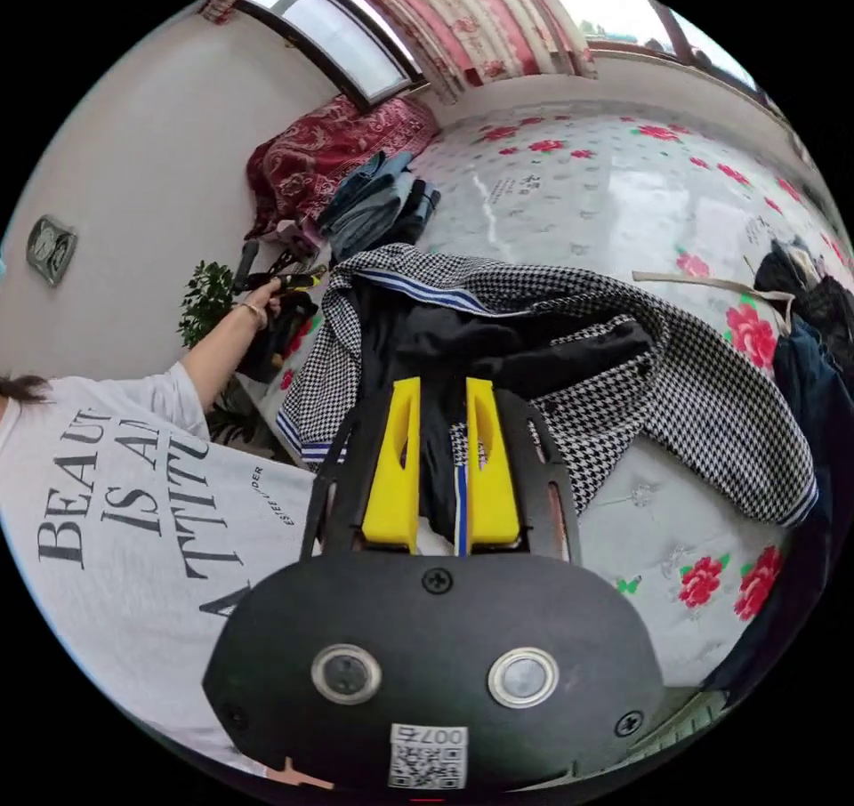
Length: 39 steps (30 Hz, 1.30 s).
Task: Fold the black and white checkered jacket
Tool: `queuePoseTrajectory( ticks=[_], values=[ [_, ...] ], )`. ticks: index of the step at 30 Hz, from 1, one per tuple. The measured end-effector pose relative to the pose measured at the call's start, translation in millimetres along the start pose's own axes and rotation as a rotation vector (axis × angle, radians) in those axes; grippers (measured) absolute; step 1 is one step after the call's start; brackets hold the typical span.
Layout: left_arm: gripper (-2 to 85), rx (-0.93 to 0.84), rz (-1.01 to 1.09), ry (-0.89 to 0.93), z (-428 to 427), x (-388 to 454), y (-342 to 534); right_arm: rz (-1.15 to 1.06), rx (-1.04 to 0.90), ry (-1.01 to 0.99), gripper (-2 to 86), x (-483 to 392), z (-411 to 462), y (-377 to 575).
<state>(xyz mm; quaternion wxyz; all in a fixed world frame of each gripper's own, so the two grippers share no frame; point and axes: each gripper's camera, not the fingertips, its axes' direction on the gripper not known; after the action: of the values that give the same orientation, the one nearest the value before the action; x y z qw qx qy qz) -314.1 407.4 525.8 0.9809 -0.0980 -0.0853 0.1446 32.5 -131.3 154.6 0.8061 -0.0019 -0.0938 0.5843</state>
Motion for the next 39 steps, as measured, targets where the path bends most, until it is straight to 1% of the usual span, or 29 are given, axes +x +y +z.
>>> queuePoseTrajectory(
  ticks=[1, 3, 4, 6, 7, 8, 9, 11, 12, 13, 14, 16, 17, 19, 20, 22, 23, 25, 26, 27, 28, 29, 31, 32, 34, 36, 37, 38, 39],
  values=[
    [6.9, 0.0, 0.004, -0.014, -1.2, -1.1, 7.5, 0.088, 0.022, 0.051, 7.0, 21.1, -4.4, 13.7],
    [6.7, 0.033, 0.023, -0.044, -12.1, 2.9, 28.5, 0.18, 0.025, 0.13, 8.1, 47.5, -6.7, 33.2],
    [6.7, 0.065, 0.067, -0.011, -20.2, 16.2, 39.8, 0.22, 0.011, 0.165, 8.6, 60.0, -2.9, 42.7],
    [7.6, 0.073, 0.213, 0.154, -25.6, 69.0, 50.7, 0.23, -0.029, 0.158, 8.8, 68.0, 13.3, 49.1],
    [8.0, 0.069, 0.256, 0.204, -24.9, 86.8, 52.0, 0.199, -0.053, 0.127, 8.7, 64.2, 29.5, 48.8],
    [9.2, 0.055, 0.349, 0.301, -21.6, 126.7, 53.7, 0.172, -0.067, 0.11, 8.6, 59.9, 39.5, 47.6],
    [9.7, 0.046, 0.394, 0.34, -19.0, 148.0, 54.1, 0.09, -0.107, 0.086, 8.3, 46.8, 63.2, 44.3],
    [12.0, 0.022, 0.583, 0.405, -6.8, 239.6, 57.2, -0.044, -0.188, 0.089, 7.7, 25.0, 105.0, 41.3],
    [13.4, 0.029, 0.681, 0.4, -1.8, 286.0, 60.4, -0.135, -0.253, 0.104, 6.8, 13.4, 137.1, 42.9],
    [13.6, 0.045, 0.725, 0.395, -0.3, 308.1, 62.8, -0.198, -0.346, 0.123, 5.4, 9.4, 172.6, 47.3],
    [14.2, 0.087, 0.814, 0.375, 1.9, 350.0, 68.8, -0.216, -0.4, 0.134, 4.3, 10.8, 190.6, 51.0],
    [13.7, 0.132, 0.913, 0.31, 8.0, 404.8, 75.0, -0.275, -0.229, 0.311, 1.4, 14.8, 194.2, 68.8],
    [12.3, 0.147, 0.942, 0.254, 15.7, 434.2, 75.2, -0.278, -0.278, 0.303, 1.1, 19.1, 198.3, 68.6],
    [9.4, 0.134, 0.955, 0.154, 35.4, 467.6, 71.5, -0.223, -0.346, 0.157, 0.4, 34.6, 188.0, 59.0],
    [6.9, 0.111, 0.949, 0.087, 52.9, 482.1, 68.2, -0.212, -0.359, 0.125, 0.3, 37.7, 185.2, 57.6],
    [3.6, 0.073, 0.931, 0.006, 76.1, 490.4, 63.5, -0.243, -0.333, -0.093, 0.2, 34.1, 166.5, 56.3],
    [2.2, 0.052, 0.933, 0.036, 81.4, 487.1, 60.3, -0.259, -0.32, -0.159, 0.2, 29.6, 161.6, 55.8],
    [1.1, 0.059, 0.898, 0.134, 73.6, 468.8, 52.9, -0.338, -0.31, -0.372, 0.3, 8.7, 148.6, 51.9],
    [0.7, 0.074, 0.853, 0.213, 63.0, 448.2, 46.8, -0.352, -0.308, -0.374, 0.5, 6.1, 145.3, 49.7],
    [0.5, 0.088, 0.827, 0.252, 56.7, 435.8, 44.0, -0.354, -0.278, -0.276, 0.7, 8.7, 136.6, 43.6],
    [0.3, 0.118, 0.774, 0.316, 43.1, 408.7, 39.3, -0.32, -0.219, -0.116, 1.3, 23.8, 123.7, 36.1],
    [0.2, 0.146, 0.725, 0.375, 28.7, 379.7, 36.0, -0.293, -0.186, -0.037, 1.5, 35.9, 115.8, 32.3],
    [0.1, 0.199, 0.656, 0.468, 6.7, 334.1, 34.0, -0.107, -0.064, 0.274, 4.3, 107.6, 75.8, 17.5],
    [0.0, 0.224, 0.599, 0.508, -4.9, 304.8, 33.3, -0.052, -0.039, 0.347, 5.0, 128.0, 64.3, 14.6],
    [0.0, 0.232, 0.544, 0.572, -16.8, 267.2, 33.4, 0.125, 0.021, 0.557, 7.6, 201.7, 16.9, 3.8],
    [0.0, 0.244, 0.506, 0.607, -25.6, 230.7, 40.4, 0.208, 0.034, 0.672, 8.3, 246.9, -9.5, -1.3],
    [0.1, 0.246, 0.501, 0.609, -26.1, 224.2, 43.0, 0.246, 0.005, 0.748, 8.2, 273.0, -16.8, -3.8],
    [0.1, 0.251, 0.499, 0.606, -24.1, 213.8, 48.3, 0.261, -0.015, 0.776, 8.2, 285.2, -17.3, -4.5],
    [0.1, 0.25, 0.496, 0.602, -21.5, 209.6, 50.6, 0.276, -0.088, 0.789, 7.6, 308.4, -10.5, -5.2]
  ],
)
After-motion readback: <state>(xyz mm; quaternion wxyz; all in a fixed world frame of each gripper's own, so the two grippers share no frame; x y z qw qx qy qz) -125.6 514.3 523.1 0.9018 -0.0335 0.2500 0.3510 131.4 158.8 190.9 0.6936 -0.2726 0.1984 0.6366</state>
